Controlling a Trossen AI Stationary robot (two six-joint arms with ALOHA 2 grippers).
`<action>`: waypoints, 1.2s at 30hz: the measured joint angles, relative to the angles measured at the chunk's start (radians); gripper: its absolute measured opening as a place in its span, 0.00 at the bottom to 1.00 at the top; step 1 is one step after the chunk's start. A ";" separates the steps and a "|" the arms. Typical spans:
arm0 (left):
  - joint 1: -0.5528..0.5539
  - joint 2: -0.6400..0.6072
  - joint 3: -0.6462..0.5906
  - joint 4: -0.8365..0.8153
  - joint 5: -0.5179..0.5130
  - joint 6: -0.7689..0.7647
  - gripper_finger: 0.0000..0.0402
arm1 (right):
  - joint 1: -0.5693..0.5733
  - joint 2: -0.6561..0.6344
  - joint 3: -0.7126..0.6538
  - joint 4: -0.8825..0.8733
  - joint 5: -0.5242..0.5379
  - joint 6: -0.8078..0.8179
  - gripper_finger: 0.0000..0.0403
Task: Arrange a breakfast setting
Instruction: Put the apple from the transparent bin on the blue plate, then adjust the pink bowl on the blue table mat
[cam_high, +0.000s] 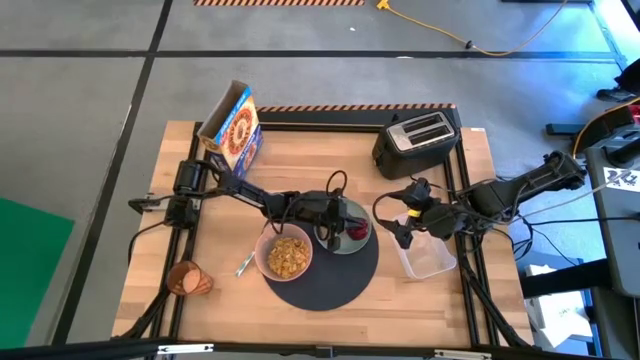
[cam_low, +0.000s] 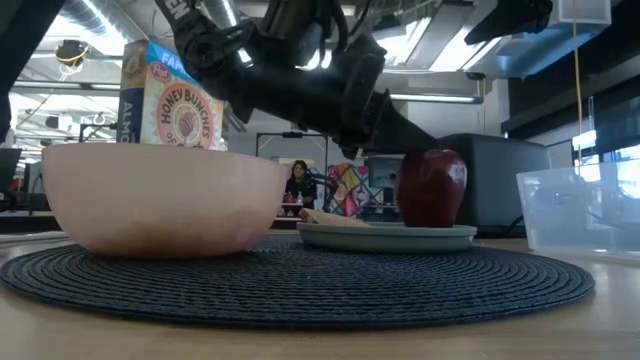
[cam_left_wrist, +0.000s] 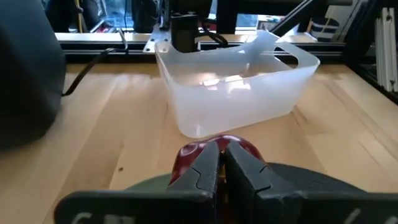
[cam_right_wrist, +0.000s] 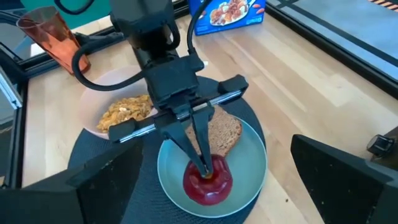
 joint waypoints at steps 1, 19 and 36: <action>0.001 0.000 0.000 -0.004 -0.010 0.000 0.03 | 0.000 0.000 0.000 -0.001 0.000 0.000 0.99; 0.068 -0.035 -0.002 -0.055 0.007 -0.128 0.40 | -0.001 0.000 0.000 -0.002 0.065 -0.008 0.99; -0.026 -0.617 0.008 -1.080 -0.200 -0.473 0.45 | -0.149 0.002 0.000 0.009 0.041 0.094 0.99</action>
